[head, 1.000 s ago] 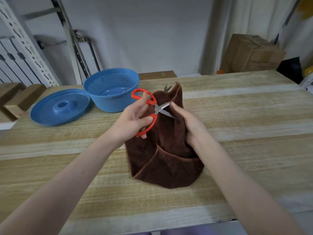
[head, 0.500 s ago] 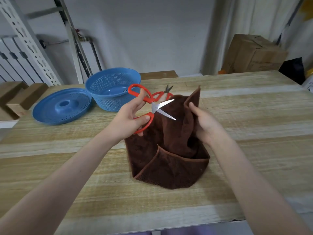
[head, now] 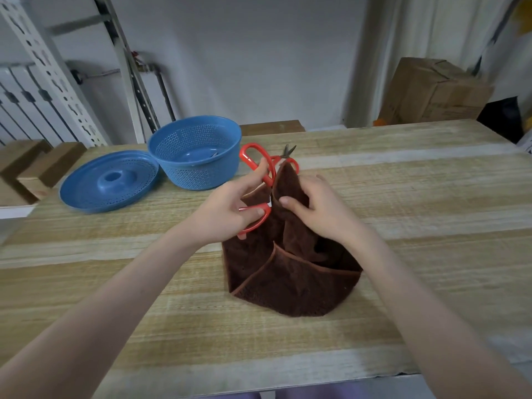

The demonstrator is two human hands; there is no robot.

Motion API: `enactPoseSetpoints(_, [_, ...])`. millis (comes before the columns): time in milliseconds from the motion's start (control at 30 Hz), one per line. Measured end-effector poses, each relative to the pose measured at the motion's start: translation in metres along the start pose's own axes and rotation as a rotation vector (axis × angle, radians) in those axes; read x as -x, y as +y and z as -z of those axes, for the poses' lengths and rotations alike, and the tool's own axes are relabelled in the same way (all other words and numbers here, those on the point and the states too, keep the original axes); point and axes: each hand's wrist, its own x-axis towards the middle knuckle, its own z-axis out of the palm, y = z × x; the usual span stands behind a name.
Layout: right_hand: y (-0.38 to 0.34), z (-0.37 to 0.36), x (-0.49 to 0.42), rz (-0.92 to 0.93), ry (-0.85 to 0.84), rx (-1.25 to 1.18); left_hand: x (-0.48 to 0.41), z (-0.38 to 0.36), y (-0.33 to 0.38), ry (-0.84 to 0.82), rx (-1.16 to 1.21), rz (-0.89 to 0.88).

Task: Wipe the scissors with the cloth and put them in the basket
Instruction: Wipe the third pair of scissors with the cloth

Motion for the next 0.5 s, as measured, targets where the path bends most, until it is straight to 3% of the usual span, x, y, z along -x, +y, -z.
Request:
enactPoseSetpoints(233, [0.018,0.001,0.003,0.144,0.025,-0.100,-0.006,0.001,0.001,-0.067,-0.018,-0.035])
enactPoseSetpoints(400, [0.028,0.003,0.007,-0.016,0.005,-0.219,-0.008,0.003,0.002,-0.087,0.038,-0.009])
enactPoseSetpoints(500, [0.042,0.012,0.012,-0.155,0.123,-0.316,-0.005,0.014,0.003,-0.072,0.089,0.033])
